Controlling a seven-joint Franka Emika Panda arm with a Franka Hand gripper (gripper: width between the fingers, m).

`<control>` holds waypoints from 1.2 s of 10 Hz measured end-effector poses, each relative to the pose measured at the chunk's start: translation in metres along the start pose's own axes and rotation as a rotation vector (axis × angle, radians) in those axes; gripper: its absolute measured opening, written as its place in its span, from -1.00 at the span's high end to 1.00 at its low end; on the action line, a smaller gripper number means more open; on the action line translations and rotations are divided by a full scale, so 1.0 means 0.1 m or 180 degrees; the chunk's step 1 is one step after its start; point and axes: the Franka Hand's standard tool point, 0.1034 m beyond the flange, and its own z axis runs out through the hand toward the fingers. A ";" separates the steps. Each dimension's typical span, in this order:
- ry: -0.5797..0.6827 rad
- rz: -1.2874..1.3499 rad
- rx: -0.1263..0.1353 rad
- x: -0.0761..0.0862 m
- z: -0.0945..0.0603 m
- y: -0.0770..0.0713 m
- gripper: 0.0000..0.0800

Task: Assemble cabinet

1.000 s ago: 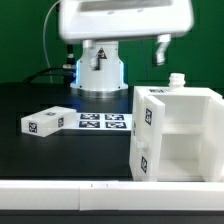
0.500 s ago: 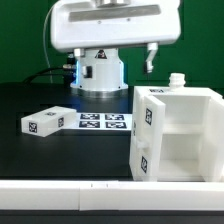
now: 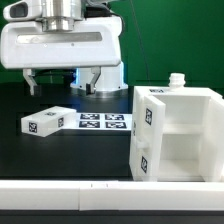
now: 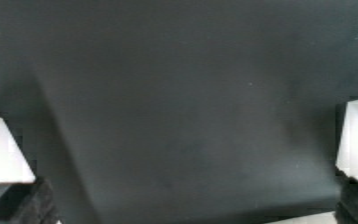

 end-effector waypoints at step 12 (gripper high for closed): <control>-0.0821 0.0845 0.0285 -0.67 0.26 0.67 -0.99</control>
Offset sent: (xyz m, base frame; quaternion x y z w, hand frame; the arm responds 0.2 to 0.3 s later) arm -0.0401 -0.0676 -0.0276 0.0664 -0.1472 0.1820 0.9700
